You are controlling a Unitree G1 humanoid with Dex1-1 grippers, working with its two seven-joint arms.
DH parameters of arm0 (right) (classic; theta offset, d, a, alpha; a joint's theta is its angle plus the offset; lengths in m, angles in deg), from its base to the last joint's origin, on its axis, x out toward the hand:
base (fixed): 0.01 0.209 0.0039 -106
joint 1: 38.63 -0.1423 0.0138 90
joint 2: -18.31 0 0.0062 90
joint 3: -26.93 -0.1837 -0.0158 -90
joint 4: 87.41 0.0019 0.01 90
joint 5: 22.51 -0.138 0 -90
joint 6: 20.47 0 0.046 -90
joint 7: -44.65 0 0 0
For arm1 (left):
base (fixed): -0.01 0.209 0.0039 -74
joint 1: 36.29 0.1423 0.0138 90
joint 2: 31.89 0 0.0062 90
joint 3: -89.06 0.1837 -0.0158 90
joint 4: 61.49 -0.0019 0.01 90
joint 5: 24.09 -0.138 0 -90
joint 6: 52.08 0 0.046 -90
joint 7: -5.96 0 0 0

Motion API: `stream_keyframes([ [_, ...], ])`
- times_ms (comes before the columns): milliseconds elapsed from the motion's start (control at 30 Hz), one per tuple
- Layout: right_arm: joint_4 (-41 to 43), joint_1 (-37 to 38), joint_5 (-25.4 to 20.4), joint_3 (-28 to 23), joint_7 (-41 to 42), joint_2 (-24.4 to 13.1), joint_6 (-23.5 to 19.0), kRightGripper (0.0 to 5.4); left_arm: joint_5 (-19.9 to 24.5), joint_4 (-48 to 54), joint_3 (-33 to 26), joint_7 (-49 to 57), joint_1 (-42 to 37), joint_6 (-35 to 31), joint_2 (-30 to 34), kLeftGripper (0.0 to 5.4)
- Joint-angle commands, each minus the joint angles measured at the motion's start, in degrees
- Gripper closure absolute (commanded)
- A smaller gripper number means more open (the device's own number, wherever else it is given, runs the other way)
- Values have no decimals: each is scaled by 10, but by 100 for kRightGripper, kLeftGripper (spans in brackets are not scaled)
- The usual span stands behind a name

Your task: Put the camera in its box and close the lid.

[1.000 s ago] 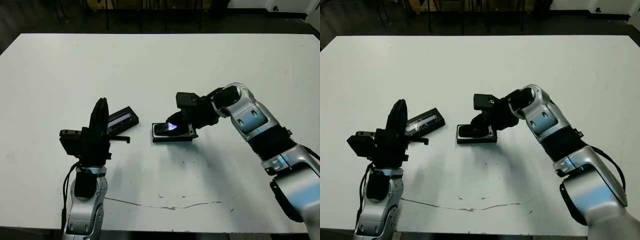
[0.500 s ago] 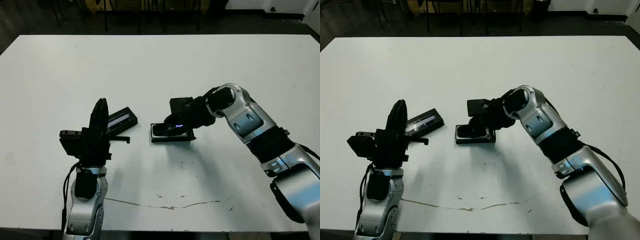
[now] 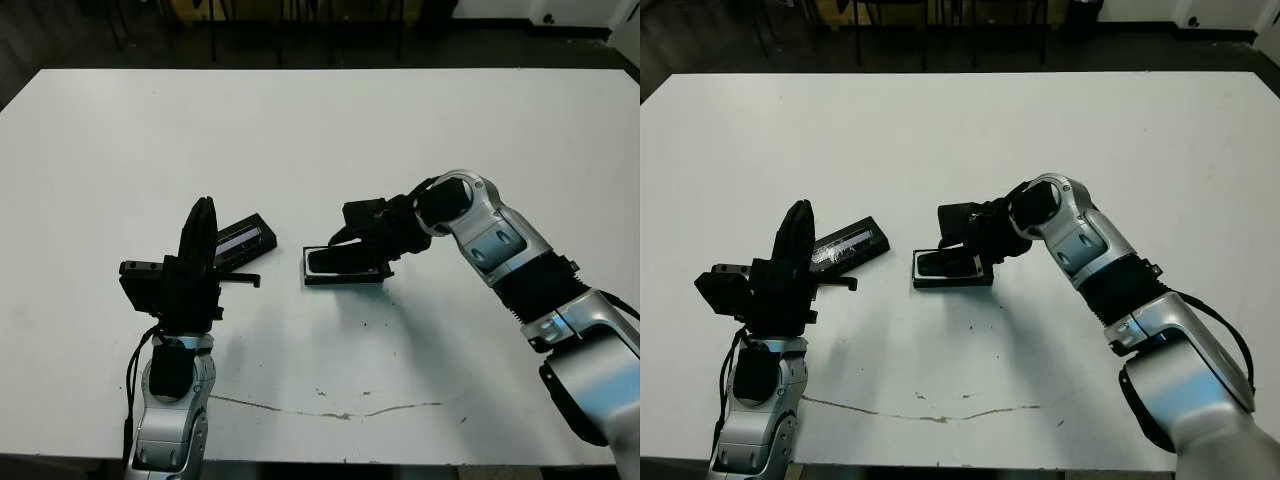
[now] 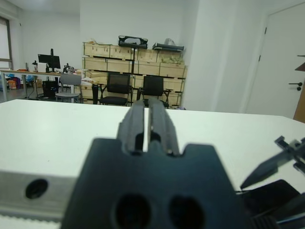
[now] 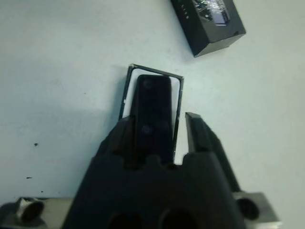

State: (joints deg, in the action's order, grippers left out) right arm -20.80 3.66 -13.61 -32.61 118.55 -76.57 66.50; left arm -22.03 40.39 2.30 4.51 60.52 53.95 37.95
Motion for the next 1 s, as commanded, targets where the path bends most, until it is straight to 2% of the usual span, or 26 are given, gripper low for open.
stream_keyframes([
  [33, 9, 6, -11, -3, 19, -6, -10, 273, 1, -7, -1, -2, 7, -3, 5, 540],
  [167, 36, 4, -33, -28, 25, -19, -40, 208, 1, -6, -1, -2, 7, -5, 5, 540],
  [300, 64, 0, -54, -49, 33, -37, -45, 141, -1, -9, -1, -1, 4, -2, 4, 540],
  [467, 101, -4, -97, -84, 50, -58, -74, 53, 0, -9, 0, -3, 3, -5, 5, 540],
  [567, 129, 1, -145, -126, 49, -68, -123, 2, -2, -9, 0, -2, 2, -5, 5, 540],
  [733, 215, 77, -234, -251, -105, -35, -237, 2, -4, -7, 1, 0, -1, -9, 4, 540],
  [867, 301, 156, -250, -315, -257, 1, -267, 11, 0, -9, 0, -3, -3, -9, 6, 540],
  [933, 333, 195, -254, -333, -312, 18, -264, 33, 2, -5, -2, -5, -3, -15, 8, 540],
  [1000, 358, 234, -248, -340, -354, 30, -241, 66, 6, 0, -5, -7, -3, -20, 10, 540],
])
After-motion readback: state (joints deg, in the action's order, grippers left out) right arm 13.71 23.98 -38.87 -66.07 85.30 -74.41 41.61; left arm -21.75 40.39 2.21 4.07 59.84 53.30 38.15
